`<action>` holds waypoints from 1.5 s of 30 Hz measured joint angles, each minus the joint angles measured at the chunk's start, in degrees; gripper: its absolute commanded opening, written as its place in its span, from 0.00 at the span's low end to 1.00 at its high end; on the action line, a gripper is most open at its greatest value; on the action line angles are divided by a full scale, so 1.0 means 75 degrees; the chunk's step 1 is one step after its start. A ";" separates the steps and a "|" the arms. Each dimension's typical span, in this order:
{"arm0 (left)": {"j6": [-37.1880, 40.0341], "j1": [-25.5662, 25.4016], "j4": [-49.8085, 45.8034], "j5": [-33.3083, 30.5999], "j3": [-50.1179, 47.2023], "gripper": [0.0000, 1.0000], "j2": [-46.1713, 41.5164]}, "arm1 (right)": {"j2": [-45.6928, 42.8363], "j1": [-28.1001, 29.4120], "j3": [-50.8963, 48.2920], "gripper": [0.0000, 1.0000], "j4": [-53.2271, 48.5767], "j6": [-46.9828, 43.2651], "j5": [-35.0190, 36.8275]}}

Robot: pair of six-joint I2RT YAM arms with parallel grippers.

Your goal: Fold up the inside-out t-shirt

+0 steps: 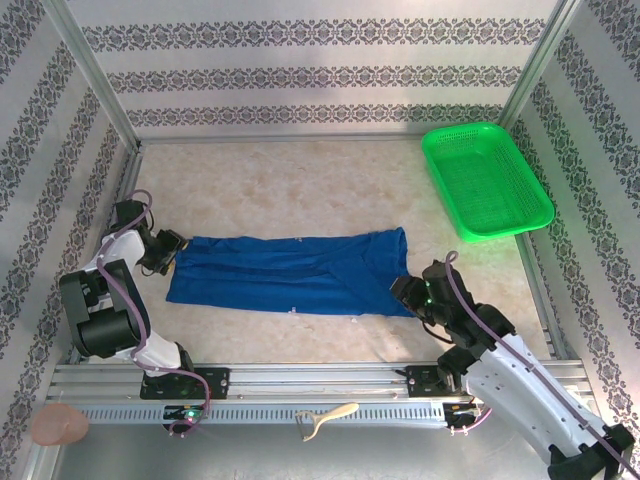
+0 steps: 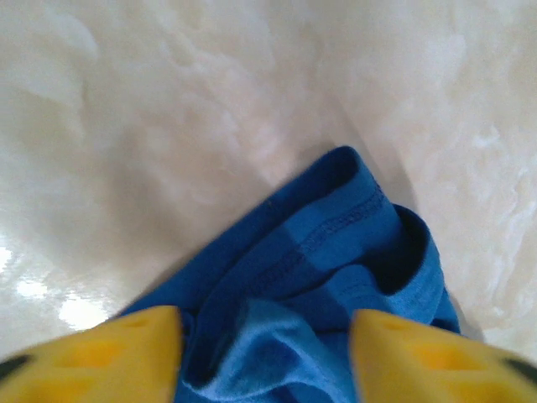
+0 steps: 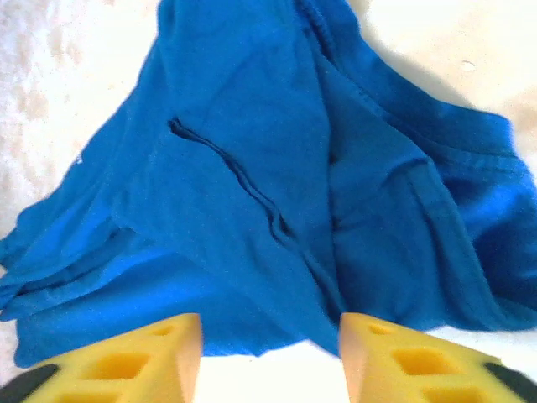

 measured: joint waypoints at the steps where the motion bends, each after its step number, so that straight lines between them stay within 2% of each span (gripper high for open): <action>1: 0.0003 0.0006 0.0000 -0.0032 0.0000 0.80 -0.0023 | 0.0055 0.0041 0.0079 0.53 -0.0111 -0.0023 0.0099; 3: -0.0044 0.0003 -0.0020 -0.0050 0.0006 0.86 -0.0152 | 0.0466 0.0052 0.0388 0.52 -0.0178 -0.0181 0.0204; 6: -0.0073 -0.0055 -0.0032 -0.0050 0.0085 0.89 -0.0542 | 0.1842 0.0052 0.1142 0.53 0.0178 -0.0731 0.0105; 10: -0.0073 -0.0551 -0.0012 0.0102 0.0542 0.92 -0.0673 | 0.4450 0.0055 0.2451 0.53 0.1058 -0.1789 -0.0274; 14: -0.0035 -0.1326 0.0044 0.0300 0.0842 0.93 -0.0189 | 0.6714 0.0163 0.3768 0.54 0.1580 -0.2710 -0.0405; 19: 0.0105 -0.1763 0.0047 0.0420 0.0857 0.94 0.0673 | 0.8250 0.0306 0.4610 0.55 0.1781 -0.3424 -0.0283; 24: 0.0224 -0.1763 0.0076 0.0405 0.0822 0.95 0.1043 | 0.8760 0.0321 0.4645 0.53 0.1769 -0.3654 -0.0114; 26: 0.0245 -0.1763 0.0146 0.0402 0.0784 0.95 0.1131 | 0.8807 0.0364 0.4599 0.48 0.1795 -0.3666 -0.0082; 27: 0.0245 -0.1763 0.0178 0.0405 0.0766 0.95 0.1157 | 0.8807 0.0370 0.4552 0.43 0.1824 -0.3669 -0.0067; 28: 0.0245 -0.1763 0.0207 0.0405 0.0761 0.95 0.1174 | 0.8807 0.0399 0.4491 0.34 0.1865 -0.3684 -0.0067; 29: 0.0245 -0.1763 0.0221 0.0405 0.0761 0.95 0.1177 | 0.8807 0.0414 0.4421 0.19 0.1912 -0.3675 -0.0073; 31: 0.0245 -0.1763 0.0236 0.0405 0.0761 0.96 0.1180 | 0.8807 0.0455 0.4301 0.00 0.1926 -0.3710 -0.0070; 37: 0.0245 -0.1763 0.0271 0.0405 0.0743 0.96 0.1180 | 0.8684 0.0469 0.4112 0.00 0.2008 -0.3774 -0.0114; 45: 0.0242 -0.1763 0.0297 0.0405 0.0726 0.97 0.1172 | 0.7090 0.0708 0.3666 0.00 0.1970 -0.3710 -0.0128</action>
